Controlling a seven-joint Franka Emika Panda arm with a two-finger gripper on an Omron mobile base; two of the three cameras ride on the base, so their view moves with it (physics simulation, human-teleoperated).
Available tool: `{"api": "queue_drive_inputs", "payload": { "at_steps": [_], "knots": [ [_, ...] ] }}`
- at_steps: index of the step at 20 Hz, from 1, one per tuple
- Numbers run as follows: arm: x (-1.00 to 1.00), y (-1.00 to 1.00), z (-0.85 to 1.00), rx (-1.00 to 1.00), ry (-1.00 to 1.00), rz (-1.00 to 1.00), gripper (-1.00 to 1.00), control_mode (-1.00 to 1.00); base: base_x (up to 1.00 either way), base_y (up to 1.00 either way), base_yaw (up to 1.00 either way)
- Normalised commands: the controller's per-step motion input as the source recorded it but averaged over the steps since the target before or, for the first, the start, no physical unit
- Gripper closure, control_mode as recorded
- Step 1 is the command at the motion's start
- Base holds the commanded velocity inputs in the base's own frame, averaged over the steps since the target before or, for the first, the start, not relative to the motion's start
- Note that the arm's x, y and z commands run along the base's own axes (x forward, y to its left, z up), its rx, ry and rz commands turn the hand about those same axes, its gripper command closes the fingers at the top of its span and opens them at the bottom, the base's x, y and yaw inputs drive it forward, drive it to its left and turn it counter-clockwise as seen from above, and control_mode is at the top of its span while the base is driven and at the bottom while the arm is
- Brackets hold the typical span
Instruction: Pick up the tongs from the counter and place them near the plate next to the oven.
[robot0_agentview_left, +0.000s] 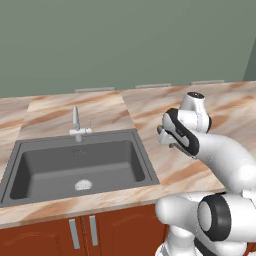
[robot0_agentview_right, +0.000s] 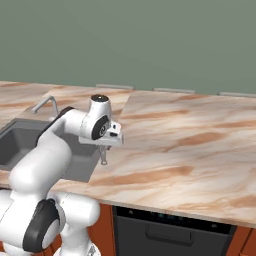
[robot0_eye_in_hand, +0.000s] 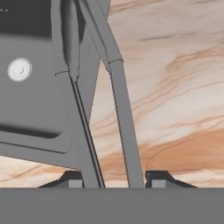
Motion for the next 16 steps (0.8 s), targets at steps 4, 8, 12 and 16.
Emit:
{"api": "queue_drive_inputs", "payload": {
  "at_steps": [4,8,12,16],
  "knots": [
    [-0.06,0.00,0.05,0.00,0.08,0.00,1.00,-1.00,0.00,0.00,0.00],
    [0.00,0.00,0.00,0.00,0.00,0.00,1.00,1.00,-0.12,-0.01,0.00],
    [0.00,0.00,0.00,0.00,0.00,0.00,1.00,1.00,-0.47,0.00,-0.07],
    [0.00,0.00,0.00,0.00,0.00,0.00,1.00,1.00,-0.35,0.04,-0.50]
  ]
}}
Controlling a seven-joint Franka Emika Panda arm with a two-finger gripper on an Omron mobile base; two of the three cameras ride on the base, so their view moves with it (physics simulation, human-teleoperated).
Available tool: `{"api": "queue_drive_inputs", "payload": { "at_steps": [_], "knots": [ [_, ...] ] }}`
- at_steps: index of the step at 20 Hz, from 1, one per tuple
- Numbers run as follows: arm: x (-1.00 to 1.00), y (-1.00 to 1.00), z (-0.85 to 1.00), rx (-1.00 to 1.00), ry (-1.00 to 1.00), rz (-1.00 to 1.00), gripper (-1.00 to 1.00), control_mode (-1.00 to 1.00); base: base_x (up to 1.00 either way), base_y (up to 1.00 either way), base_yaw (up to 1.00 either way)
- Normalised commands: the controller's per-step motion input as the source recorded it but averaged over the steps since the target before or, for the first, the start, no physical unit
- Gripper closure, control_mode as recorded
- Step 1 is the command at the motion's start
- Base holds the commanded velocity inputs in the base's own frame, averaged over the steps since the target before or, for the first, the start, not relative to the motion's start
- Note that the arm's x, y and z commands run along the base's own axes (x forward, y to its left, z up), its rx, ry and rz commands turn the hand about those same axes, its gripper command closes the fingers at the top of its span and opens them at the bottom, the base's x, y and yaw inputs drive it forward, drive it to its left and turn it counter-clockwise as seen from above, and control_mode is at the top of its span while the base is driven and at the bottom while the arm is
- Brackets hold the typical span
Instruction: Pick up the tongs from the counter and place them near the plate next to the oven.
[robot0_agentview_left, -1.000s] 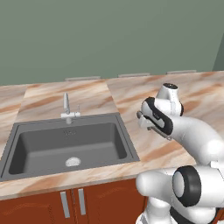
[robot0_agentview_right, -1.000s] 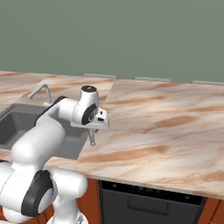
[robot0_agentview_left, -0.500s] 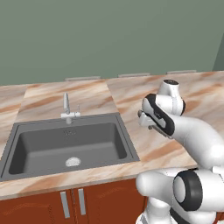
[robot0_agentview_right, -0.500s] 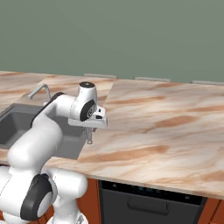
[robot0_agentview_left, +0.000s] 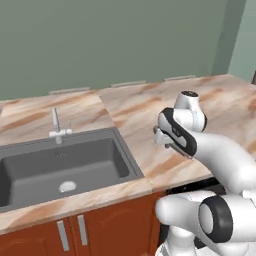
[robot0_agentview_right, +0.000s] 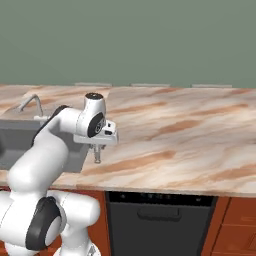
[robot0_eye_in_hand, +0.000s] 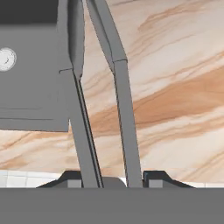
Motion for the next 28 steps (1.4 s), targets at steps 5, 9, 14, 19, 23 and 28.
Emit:
{"api": "queue_drive_inputs", "payload": {
  "at_steps": [5,9,14,19,23,28],
  "knots": [
    [0.00,0.00,0.00,0.00,0.00,0.00,1.00,1.00,-0.07,0.17,-0.80],
    [0.00,0.00,0.00,0.00,0.00,0.00,1.00,1.00,0.00,0.16,-0.90],
    [0.00,0.00,0.00,0.00,0.00,0.00,1.00,1.00,0.00,0.16,-0.91],
    [0.00,0.00,0.00,0.00,0.00,0.00,1.00,1.00,0.00,0.09,-0.95],
    [0.00,0.00,0.00,0.00,0.00,0.00,1.00,1.00,0.00,0.06,-0.97],
    [0.00,0.00,0.00,0.00,0.00,0.00,1.00,1.00,0.00,0.06,-0.97]
  ]
}}
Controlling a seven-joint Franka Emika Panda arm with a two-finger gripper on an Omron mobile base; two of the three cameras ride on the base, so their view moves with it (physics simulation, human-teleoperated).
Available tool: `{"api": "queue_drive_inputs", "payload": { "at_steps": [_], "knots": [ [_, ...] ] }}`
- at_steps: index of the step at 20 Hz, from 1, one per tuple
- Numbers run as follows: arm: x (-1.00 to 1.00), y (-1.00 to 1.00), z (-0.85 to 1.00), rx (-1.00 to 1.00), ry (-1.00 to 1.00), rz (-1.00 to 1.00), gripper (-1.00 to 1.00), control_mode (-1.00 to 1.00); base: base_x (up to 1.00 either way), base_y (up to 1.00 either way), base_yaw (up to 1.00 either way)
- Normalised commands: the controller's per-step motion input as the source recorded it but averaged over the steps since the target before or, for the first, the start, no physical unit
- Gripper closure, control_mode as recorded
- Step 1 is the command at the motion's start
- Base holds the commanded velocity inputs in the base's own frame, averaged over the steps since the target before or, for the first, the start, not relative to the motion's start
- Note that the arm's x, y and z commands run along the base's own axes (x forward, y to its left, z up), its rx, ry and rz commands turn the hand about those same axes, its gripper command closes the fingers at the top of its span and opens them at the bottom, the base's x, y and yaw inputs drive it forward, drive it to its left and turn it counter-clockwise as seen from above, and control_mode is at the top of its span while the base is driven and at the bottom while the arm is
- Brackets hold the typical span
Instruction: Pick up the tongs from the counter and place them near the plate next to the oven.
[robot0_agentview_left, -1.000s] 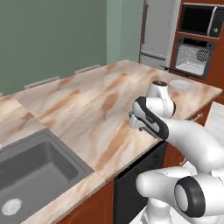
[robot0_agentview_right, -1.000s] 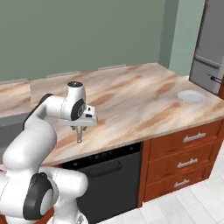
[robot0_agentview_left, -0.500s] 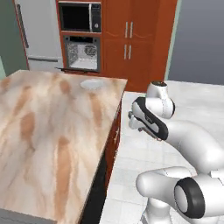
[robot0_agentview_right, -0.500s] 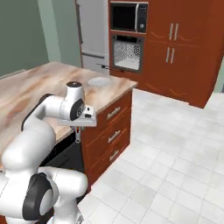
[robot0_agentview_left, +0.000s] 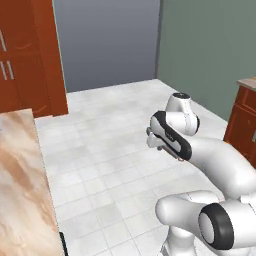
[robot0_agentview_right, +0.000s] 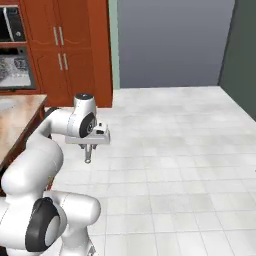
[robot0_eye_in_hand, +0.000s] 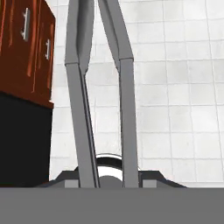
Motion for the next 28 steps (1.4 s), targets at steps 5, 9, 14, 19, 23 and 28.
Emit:
{"api": "queue_drive_inputs", "payload": {
  "at_steps": [5,9,14,19,23,28],
  "knots": [
    [0.00,0.00,0.00,0.00,0.00,0.00,1.00,1.00,0.28,0.09,-0.68],
    [0.00,0.00,0.00,0.00,0.00,0.00,1.00,1.00,0.86,0.10,0.06],
    [0.00,0.00,0.00,0.00,0.00,0.00,1.00,1.00,0.85,0.00,0.36],
    [0.00,0.00,0.00,0.00,0.00,0.00,1.00,1.00,0.81,0.00,0.45],
    [0.00,0.00,0.00,0.00,0.00,0.00,1.00,1.00,0.74,0.00,0.51],
    [0.00,0.00,0.00,0.00,0.00,0.00,1.00,1.00,0.73,0.00,0.51]
  ]
}}
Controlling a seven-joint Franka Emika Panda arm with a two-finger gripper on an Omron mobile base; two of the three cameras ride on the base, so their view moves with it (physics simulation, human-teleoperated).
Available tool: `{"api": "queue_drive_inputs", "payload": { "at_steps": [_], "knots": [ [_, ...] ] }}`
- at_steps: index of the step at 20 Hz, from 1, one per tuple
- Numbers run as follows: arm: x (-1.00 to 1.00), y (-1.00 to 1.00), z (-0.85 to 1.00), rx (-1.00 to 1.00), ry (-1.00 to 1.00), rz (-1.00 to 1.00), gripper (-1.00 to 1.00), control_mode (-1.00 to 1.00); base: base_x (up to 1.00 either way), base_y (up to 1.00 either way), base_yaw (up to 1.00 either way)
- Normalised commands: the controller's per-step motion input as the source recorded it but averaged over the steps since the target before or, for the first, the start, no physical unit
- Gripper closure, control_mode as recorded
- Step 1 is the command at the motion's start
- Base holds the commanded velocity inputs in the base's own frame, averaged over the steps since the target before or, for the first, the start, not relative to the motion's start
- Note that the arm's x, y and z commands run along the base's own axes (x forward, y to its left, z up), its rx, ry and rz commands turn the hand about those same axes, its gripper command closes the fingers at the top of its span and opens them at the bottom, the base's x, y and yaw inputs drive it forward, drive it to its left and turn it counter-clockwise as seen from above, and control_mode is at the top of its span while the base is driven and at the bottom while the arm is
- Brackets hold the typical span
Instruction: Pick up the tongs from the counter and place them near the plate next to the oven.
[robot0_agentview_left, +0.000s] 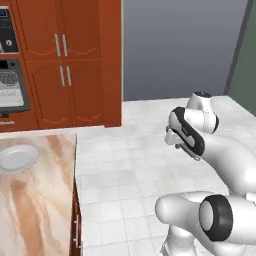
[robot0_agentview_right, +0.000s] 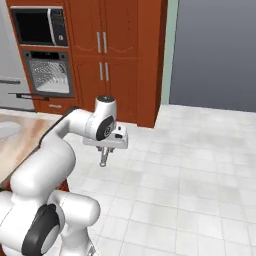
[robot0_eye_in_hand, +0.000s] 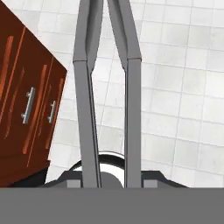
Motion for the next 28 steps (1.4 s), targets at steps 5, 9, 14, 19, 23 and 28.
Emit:
{"api": "queue_drive_inputs", "payload": {
  "at_steps": [5,9,14,19,23,28],
  "knots": [
    [0.00,0.00,0.00,0.00,0.00,0.00,1.00,1.00,0.78,0.00,0.43],
    [0.00,0.00,0.00,0.00,0.00,0.00,1.00,1.00,0.71,0.00,0.54],
    [0.00,0.00,0.00,0.00,0.00,0.00,1.00,1.00,0.51,0.00,0.72],
    [0.00,0.00,0.00,0.00,0.00,0.00,1.00,1.00,0.25,0.00,0.91],
    [0.00,0.00,0.00,0.00,0.00,0.00,1.00,1.00,0.33,-0.02,0.83],
    [0.00,0.00,0.00,0.00,0.00,0.00,1.00,1.00,0.43,-0.06,0.65]
  ]
}}
